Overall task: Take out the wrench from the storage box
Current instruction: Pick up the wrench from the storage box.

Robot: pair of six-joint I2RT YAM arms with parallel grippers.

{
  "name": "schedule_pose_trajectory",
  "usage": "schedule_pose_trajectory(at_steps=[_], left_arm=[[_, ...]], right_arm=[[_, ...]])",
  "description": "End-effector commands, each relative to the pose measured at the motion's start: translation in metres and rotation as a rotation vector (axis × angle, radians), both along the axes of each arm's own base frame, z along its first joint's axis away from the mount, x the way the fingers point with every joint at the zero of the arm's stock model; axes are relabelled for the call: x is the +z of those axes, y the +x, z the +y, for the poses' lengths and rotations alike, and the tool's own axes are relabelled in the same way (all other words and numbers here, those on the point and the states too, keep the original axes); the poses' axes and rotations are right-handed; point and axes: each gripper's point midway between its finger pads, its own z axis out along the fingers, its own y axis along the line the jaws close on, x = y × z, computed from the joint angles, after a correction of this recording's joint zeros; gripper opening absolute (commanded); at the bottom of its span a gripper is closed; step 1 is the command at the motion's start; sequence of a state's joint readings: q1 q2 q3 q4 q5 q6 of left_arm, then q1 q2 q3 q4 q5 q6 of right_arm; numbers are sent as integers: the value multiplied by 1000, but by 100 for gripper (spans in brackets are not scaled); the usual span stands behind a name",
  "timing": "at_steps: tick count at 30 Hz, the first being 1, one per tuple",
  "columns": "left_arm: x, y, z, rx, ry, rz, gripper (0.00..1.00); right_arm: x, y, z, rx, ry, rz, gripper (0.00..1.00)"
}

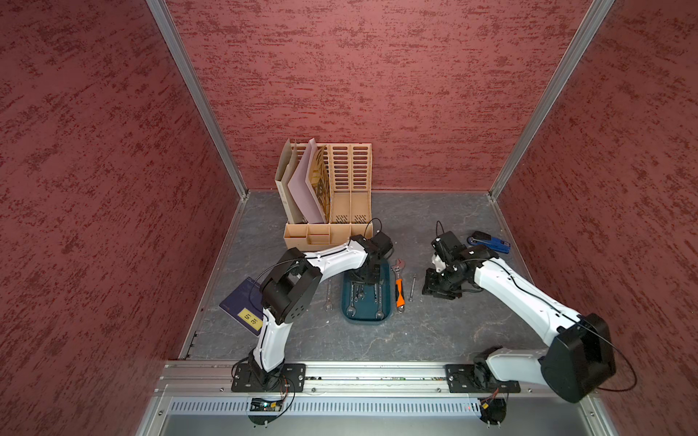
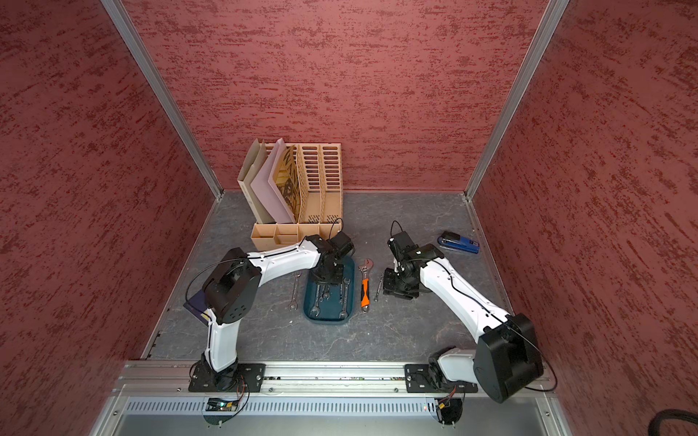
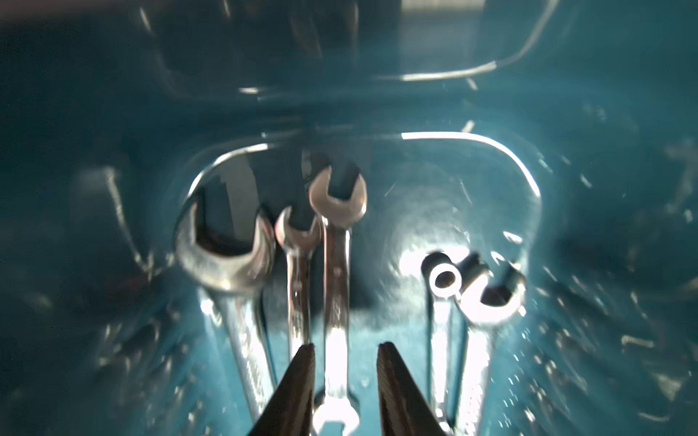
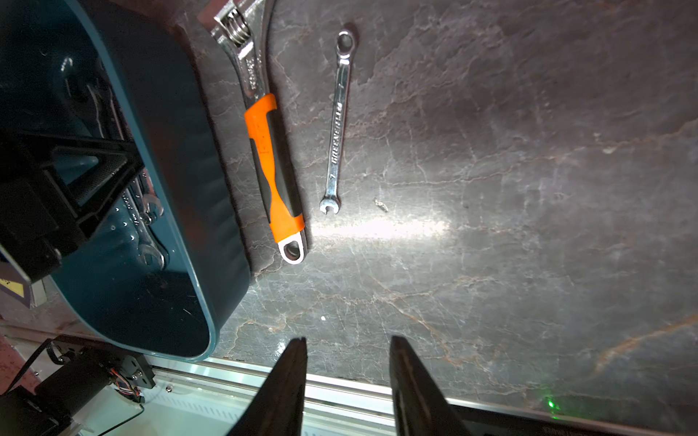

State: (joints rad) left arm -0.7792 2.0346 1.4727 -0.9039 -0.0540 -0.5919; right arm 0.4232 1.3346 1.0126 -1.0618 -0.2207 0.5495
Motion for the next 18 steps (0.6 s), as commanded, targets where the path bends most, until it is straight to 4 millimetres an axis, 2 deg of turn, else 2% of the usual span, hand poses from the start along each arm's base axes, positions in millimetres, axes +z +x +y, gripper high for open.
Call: schedule_pose_trajectory(at_steps=[1,15,18], left_arm=[[-5,5,-6,-27,-15,4,31],[-26,-16,-4,-76,80,51,28],[-29,-18,-1,-73,86,58,19]], right_arm=[[3,8,-4,5,-23,-29,41],[5,10,-3,3,-21,-34,42],[3,9,-3,2,-21,-28,42]])
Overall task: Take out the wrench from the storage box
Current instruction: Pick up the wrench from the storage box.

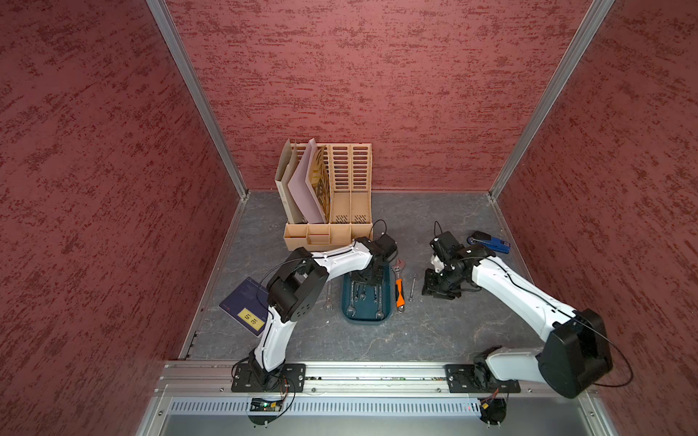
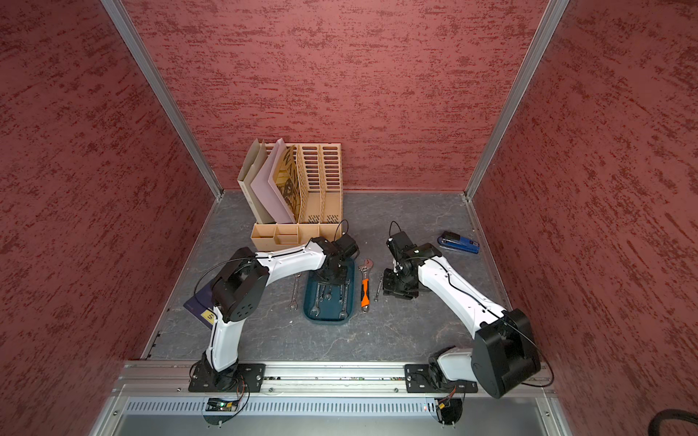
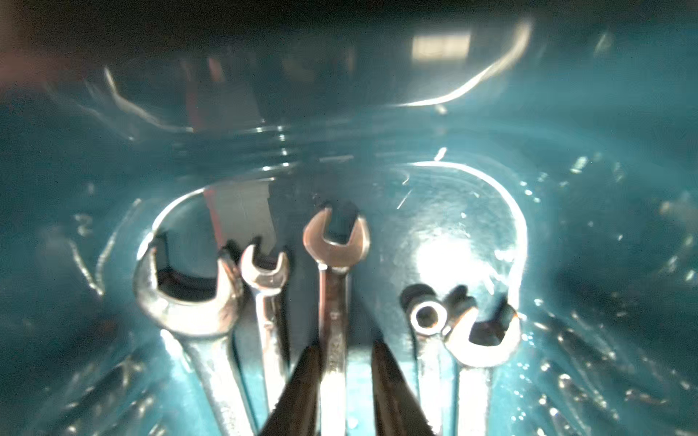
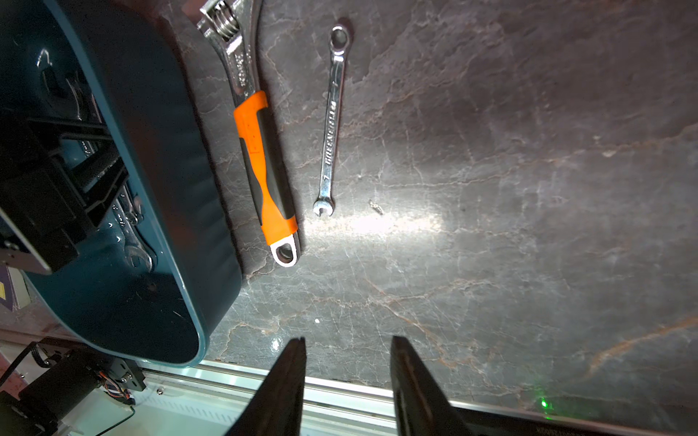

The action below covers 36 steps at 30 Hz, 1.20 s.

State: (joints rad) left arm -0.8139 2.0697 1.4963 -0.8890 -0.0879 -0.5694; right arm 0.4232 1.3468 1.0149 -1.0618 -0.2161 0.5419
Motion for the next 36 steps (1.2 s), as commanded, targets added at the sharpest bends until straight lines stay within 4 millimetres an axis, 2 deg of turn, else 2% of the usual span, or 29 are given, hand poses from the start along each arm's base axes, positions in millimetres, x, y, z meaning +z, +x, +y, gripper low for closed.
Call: schedule_pose_trajectory(at_steps=[1,7,15,28,33,36], left_arm=[[-23,-19,11,-18,64,87,18],[-19,-19,11,-26,58,84,14],[5,-16,6,-27,19,51,12],[76,-7,11,-27,-22,-60,12],[101,-5,24,-12,-44,-94,12],[114,-3,39,8,-54,-107,12]], right_arm=[[6,8,-3,-4,-12,-34,42],[6,7,-3,-7,-13,-33,42],[7,8,-2,-11,-7,-35,42],[7,8,-2,-11,-8,-34,42],[8,8,-1,-12,-2,-34,42],[8,8,0,-13,4,-32,42]])
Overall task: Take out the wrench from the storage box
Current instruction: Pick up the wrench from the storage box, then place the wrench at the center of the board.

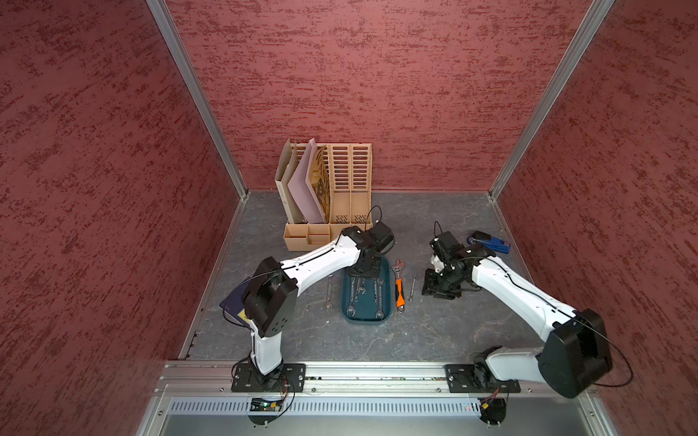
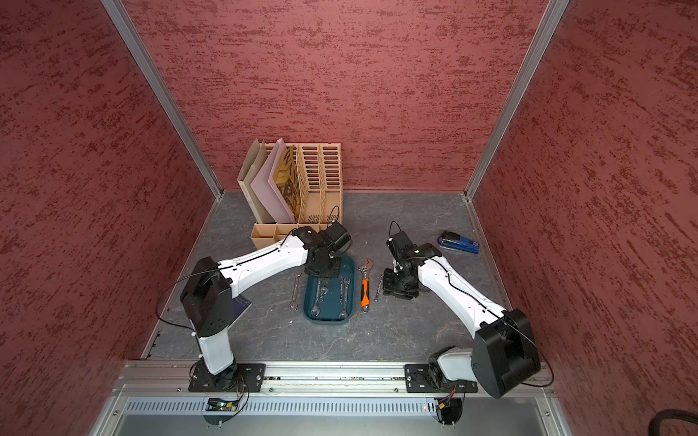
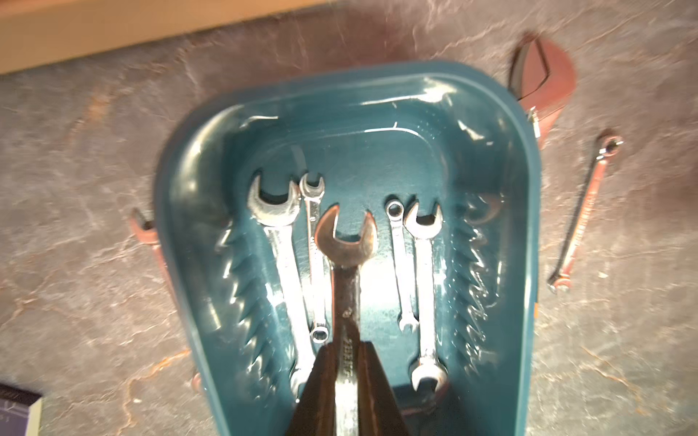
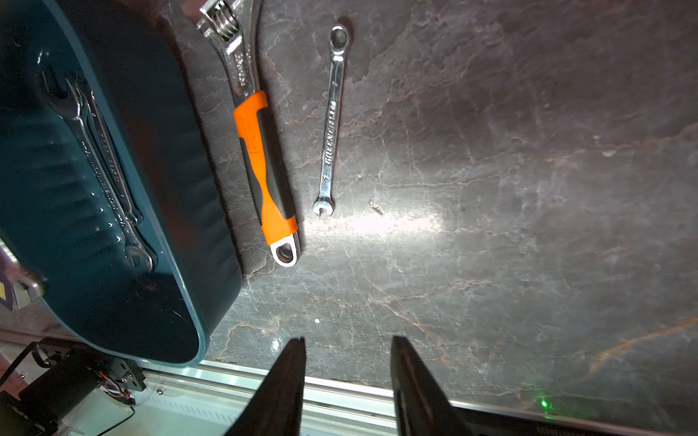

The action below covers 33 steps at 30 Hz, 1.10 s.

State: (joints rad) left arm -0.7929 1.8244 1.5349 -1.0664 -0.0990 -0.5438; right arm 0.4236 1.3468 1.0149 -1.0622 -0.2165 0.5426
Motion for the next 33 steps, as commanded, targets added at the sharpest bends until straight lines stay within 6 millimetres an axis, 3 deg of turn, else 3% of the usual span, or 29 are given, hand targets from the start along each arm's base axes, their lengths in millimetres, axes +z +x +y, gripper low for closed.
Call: schedule_pose_trajectory(at_steps=[1,8,11,16,22,33], left_arm=[[19,4,21,15,1,-24,12],[33,7,72,54,-25,-48,13],[25,5,95,96,-29,-33,13],[-6,-2,122,166,-30,11,13],[-40,-9,131,190,-35,48,13],[-73,-8,143,169,28,57,12]], right_arm=[[9,9,0,-12,6,-34,42],[10,9,1,-21,14,-34,42],[11,9,2,-24,17,-34,42],[13,8,2,-28,19,-32,42],[16,8,1,-34,17,-33,42],[28,10,11,-44,48,-42,42]])
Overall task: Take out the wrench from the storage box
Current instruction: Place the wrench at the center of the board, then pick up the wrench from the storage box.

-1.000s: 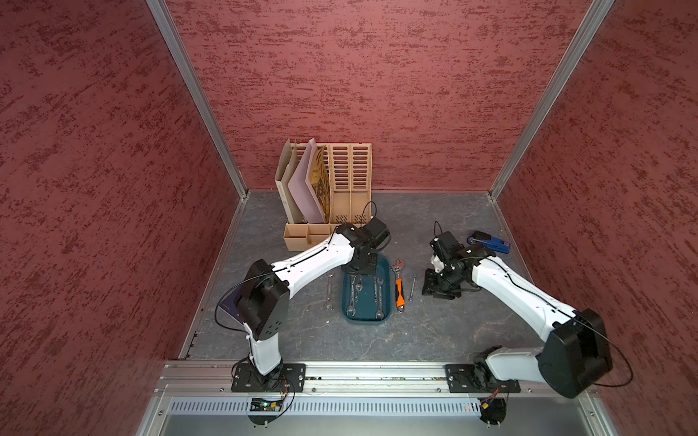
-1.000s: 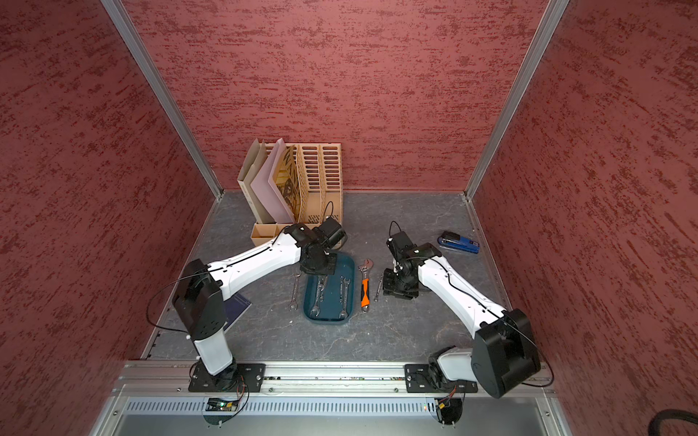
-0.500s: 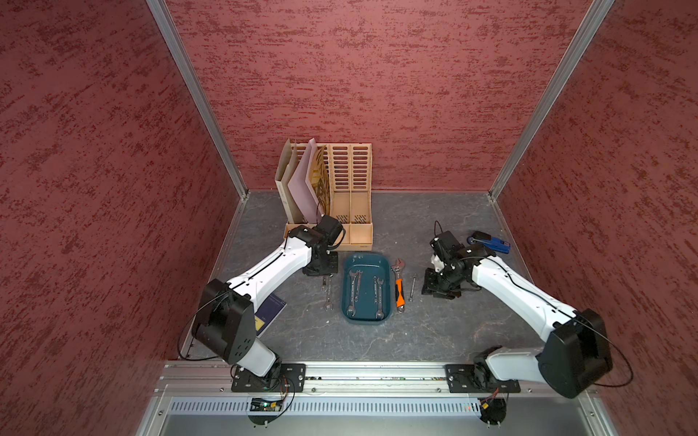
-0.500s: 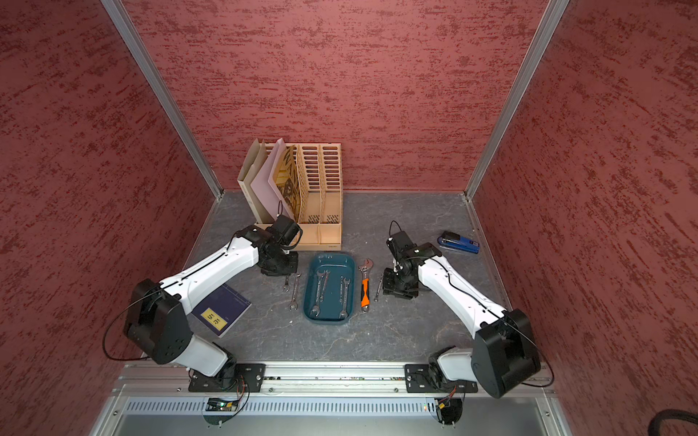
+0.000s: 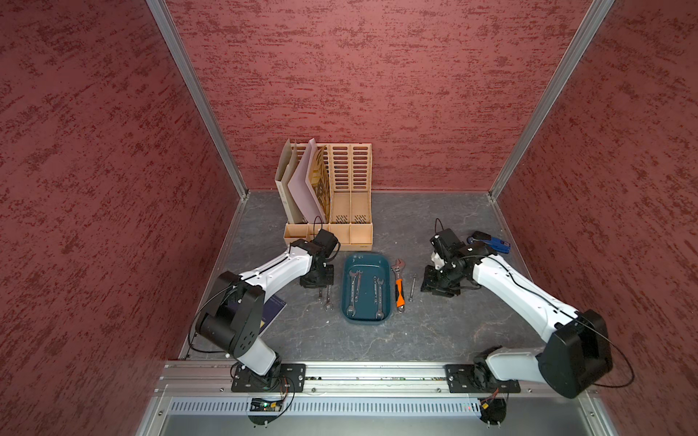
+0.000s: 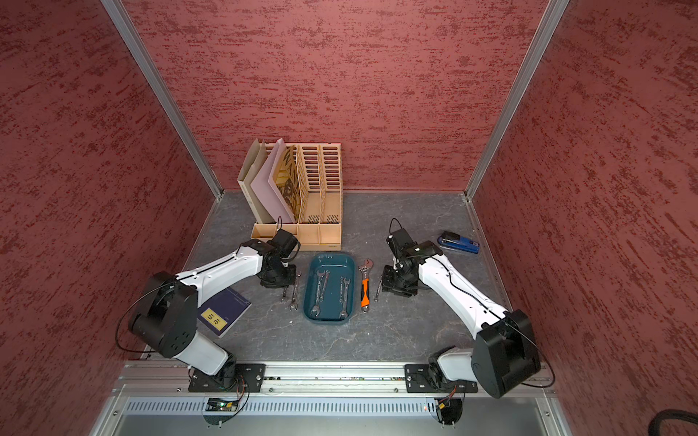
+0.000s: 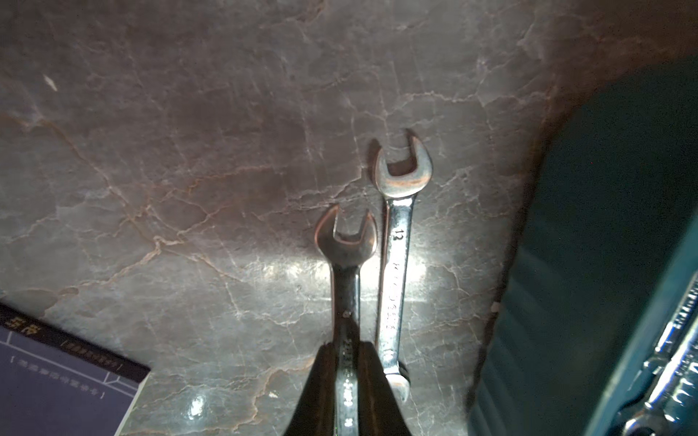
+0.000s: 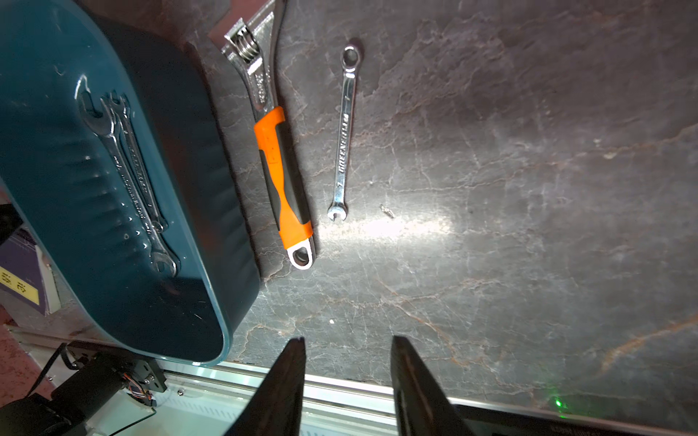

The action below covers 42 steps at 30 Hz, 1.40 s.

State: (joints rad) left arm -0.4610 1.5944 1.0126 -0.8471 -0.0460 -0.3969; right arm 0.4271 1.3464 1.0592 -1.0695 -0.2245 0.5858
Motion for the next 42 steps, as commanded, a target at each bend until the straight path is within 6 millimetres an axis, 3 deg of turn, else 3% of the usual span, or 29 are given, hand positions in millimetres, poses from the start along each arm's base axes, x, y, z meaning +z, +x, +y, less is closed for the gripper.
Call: schedule_pose_trajectory(at_steps=[1,11,16,21,25,28,37,42], left_arm=[[-9,7,3,-7,-5,-21,12],[-37,-5,6,18,-23,22,13],[-45,-10,7,31,-23,40,18],[-38,-9,5,34,-39,27,30],[-22,-8,3,65,-73,-2,46],[-4,-10,-4,81,-130,-39,49],[66,-18,22,144,-152,-264,55],[84,-25,38,170,-166,-332,55]], right_arm=[[17,3,6,-8,24,-26,42],[41,7,29,-8,65,-73,42],[51,10,50,-3,94,-98,42],[52,13,76,37,75,-92,42],[47,13,102,85,43,-76,41],[43,12,125,125,29,-69,42],[10,15,187,216,-34,-33,42],[-17,23,211,231,-61,-22,42]])
